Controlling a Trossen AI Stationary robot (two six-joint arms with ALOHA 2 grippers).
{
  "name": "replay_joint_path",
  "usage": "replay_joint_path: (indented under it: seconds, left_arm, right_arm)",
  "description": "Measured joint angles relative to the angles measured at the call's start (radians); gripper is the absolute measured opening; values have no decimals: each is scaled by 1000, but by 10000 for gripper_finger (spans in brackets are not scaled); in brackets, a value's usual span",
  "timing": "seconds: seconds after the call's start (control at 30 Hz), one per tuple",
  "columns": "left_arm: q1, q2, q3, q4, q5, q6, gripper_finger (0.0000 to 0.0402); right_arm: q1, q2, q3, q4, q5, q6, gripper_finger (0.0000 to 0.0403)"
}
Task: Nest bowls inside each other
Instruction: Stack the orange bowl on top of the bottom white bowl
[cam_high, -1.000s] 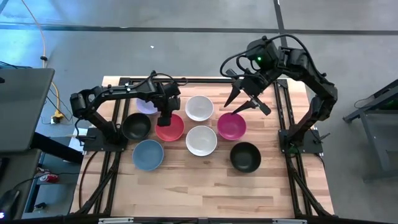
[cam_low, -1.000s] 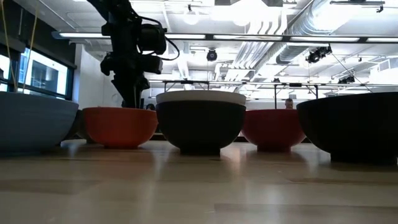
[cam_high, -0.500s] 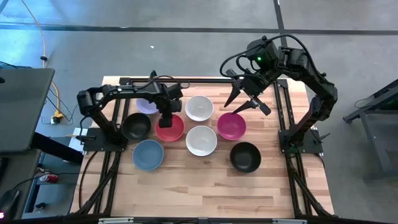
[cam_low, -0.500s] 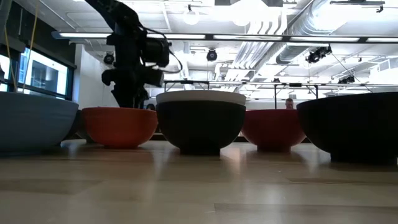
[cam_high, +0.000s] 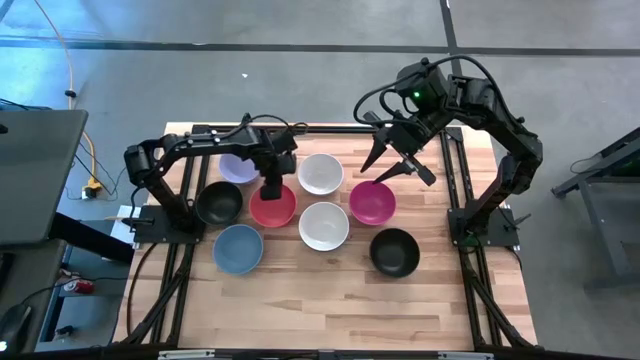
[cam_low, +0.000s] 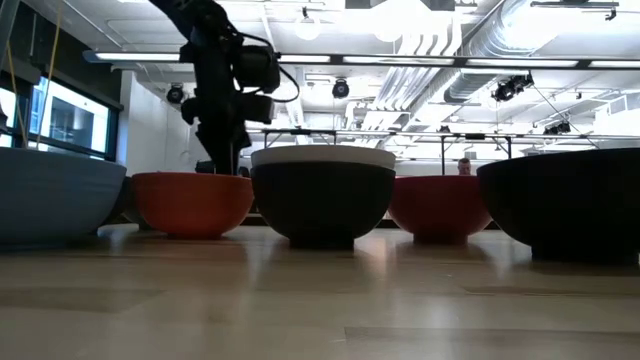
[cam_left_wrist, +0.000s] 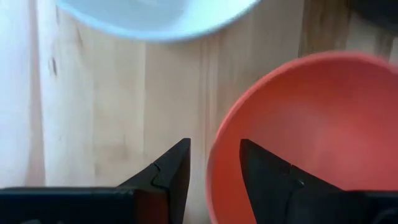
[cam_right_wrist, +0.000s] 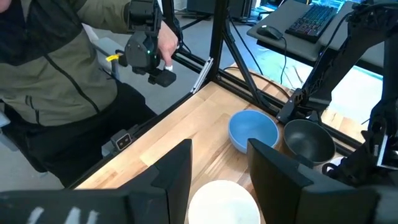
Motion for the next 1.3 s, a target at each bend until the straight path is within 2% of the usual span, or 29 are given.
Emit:
replay_joint_path:
  seconds: [0.53, 0.63, 0.87, 0.93, 1.3]
  left_arm:
    - [0, 0, -15, -31, 7, -7, 122]
    - [1, 0, -15, -32, 7, -9, 101]
    - [1, 0, -15, -34, 5, -6, 13]
    - [1, 1, -15, -40, 9, -6, 5]
    - [0, 25, -16, -40, 12, -9, 76]
  right_arm:
    - [2, 0, 0, -20, 0, 14, 141]
    - [2, 0, 0, -20, 0, 14, 134]
    - [2, 0, 0, -20, 0, 14, 121]
    - [2, 0, 0, -20, 0, 14, 119]
    - [2, 0, 0, -20, 0, 21, 118]
